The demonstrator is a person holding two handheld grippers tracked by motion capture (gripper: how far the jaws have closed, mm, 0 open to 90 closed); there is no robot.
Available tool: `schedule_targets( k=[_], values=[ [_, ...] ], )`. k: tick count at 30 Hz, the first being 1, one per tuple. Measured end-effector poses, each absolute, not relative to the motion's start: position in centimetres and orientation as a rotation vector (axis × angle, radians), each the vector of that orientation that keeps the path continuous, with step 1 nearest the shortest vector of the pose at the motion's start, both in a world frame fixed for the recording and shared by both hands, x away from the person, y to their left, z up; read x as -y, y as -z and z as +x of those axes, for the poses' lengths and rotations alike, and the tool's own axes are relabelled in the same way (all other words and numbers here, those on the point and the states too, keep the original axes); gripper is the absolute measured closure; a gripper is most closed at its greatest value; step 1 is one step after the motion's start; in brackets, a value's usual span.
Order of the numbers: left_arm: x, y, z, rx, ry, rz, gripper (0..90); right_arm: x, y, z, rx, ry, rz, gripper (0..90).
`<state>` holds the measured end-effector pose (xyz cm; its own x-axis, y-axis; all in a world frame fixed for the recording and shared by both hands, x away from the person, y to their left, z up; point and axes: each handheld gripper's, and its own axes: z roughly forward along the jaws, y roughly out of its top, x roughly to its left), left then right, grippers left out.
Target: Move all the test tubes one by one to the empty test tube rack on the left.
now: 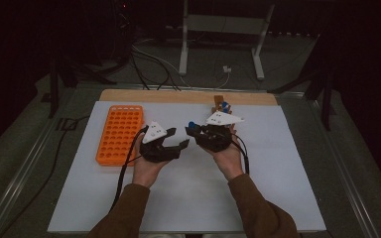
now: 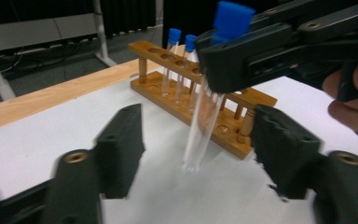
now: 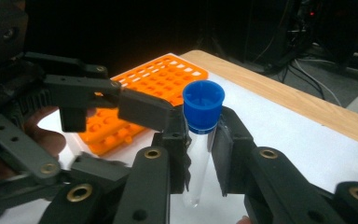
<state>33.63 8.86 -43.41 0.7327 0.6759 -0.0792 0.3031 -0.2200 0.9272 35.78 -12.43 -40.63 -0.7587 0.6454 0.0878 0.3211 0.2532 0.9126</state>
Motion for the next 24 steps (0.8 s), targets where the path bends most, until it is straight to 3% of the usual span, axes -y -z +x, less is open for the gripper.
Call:
schedule_targets(
  k=[2, 12, 24],
  values=[
    [-8.7, 43.4, 33.5, -0.759, -0.433, 1.819, 46.8, 12.1, 40.7, 35.8, -2.232, -1.516, 0.893, 76.7],
    [-8.4, 43.7, 33.6, -0.745, -0.452, 1.849, 62.9, 11.1, 40.8, 35.6, -2.252, -1.547, 0.884, 76.7],
    [-8.4, 43.8, 33.7, -0.742, -0.453, 1.854, 74.1, 11.0, 40.9, 35.6, -2.262, -1.549, 0.883, 76.7]
  ],
)
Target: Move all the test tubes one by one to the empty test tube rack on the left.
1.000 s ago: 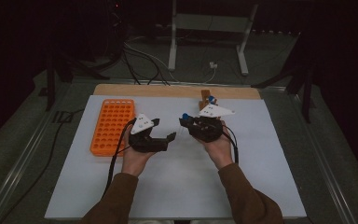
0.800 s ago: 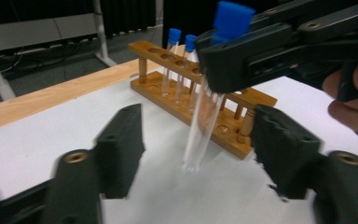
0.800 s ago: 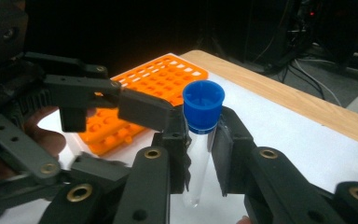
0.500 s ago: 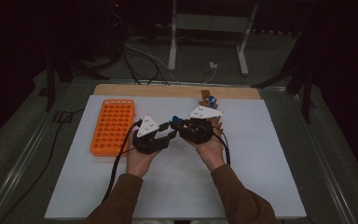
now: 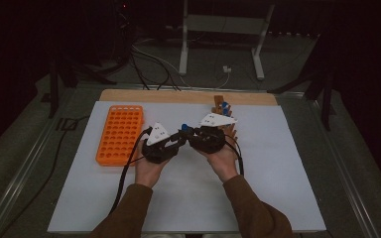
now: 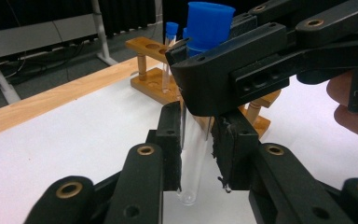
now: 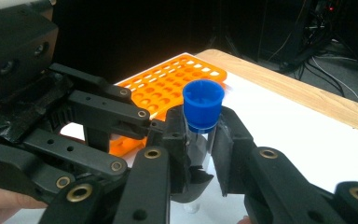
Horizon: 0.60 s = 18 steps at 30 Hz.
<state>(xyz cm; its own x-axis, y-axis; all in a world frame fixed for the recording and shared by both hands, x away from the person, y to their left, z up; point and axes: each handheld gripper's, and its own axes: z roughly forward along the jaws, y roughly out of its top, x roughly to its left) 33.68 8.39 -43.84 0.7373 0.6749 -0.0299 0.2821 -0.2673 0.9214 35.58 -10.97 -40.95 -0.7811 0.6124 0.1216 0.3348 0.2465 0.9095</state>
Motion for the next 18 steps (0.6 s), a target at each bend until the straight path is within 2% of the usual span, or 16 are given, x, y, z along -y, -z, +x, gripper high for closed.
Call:
schedule_targets(
  k=[9, 18],
  values=[
    [-8.4, 43.9, 33.7, -0.737, -0.452, 1.857, 77.8, 11.1, 41.0, 35.7, -2.269, -1.563, 0.892, 76.1],
    [-9.1, 44.2, 34.1, -0.773, -0.451, 1.846, 77.9, 12.1, 40.8, 36.1, -2.253, -1.644, 0.917, 36.6]
  ],
)
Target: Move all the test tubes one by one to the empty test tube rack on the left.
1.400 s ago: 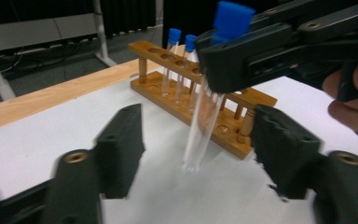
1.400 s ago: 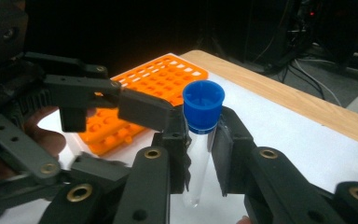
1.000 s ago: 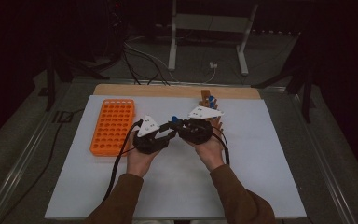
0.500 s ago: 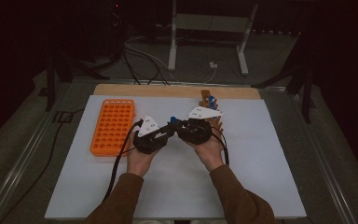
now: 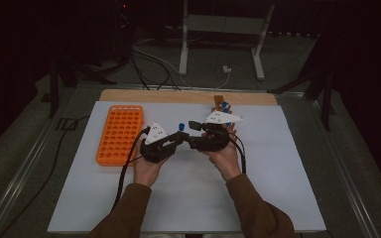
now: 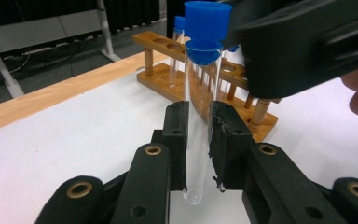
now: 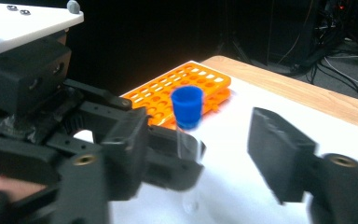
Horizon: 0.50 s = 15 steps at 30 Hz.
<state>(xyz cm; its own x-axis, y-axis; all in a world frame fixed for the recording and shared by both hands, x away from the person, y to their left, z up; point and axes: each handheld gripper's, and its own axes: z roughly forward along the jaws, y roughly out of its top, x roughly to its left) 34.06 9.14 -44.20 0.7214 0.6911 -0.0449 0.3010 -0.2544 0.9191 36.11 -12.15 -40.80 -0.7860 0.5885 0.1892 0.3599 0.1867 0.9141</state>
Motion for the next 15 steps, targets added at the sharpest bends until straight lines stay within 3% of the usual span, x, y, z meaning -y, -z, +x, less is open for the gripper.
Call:
schedule_targets(
  k=[4, 10, 15],
  values=[
    [-9.8, 44.2, 34.1, -0.790, -0.449, 1.834, 78.0, 12.8, 40.7, 36.2, -2.223, -1.614, 0.940, 20.1],
    [-10.6, 44.2, 34.0, -0.808, -0.456, 1.825, 78.0, 13.7, 40.9, 36.4, -2.189, -1.501, 0.991, 2.8],
    [-11.9, 44.1, 33.8, -0.828, -0.453, 1.808, 78.0, 14.7, 41.4, 36.3, -2.182, -1.439, 0.995, 0.0]
  ],
)
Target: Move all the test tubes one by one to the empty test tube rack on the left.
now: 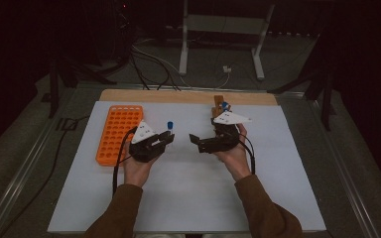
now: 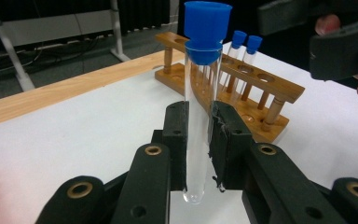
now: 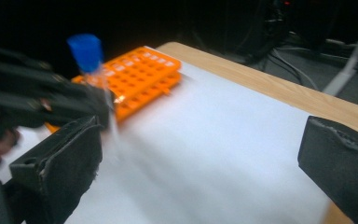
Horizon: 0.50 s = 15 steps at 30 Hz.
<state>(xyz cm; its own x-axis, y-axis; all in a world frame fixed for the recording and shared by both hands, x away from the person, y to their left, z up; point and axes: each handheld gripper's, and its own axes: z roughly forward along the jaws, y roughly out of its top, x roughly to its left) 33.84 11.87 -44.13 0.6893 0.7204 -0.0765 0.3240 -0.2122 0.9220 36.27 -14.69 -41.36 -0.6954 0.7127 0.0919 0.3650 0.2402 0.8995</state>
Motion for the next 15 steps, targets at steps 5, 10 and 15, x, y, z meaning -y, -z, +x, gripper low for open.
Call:
schedule_targets(
  k=[5, 10, 15],
  values=[
    [-13.8, 43.8, 33.5, -0.848, -0.450, 1.779, 78.0, 16.6, 41.7, 35.8, -2.164, -1.425, 1.014, 0.0],
    [-15.5, 43.7, 33.3, -0.868, -0.454, 1.770, 78.1, 18.7, 41.9, 35.1, -2.137, -1.388, 1.031, 0.0],
    [-17.1, 43.9, 33.0, -0.886, -0.464, 1.766, 78.1, 20.6, 42.3, 34.4, -2.114, -1.356, 1.048, 0.0]
  ],
)
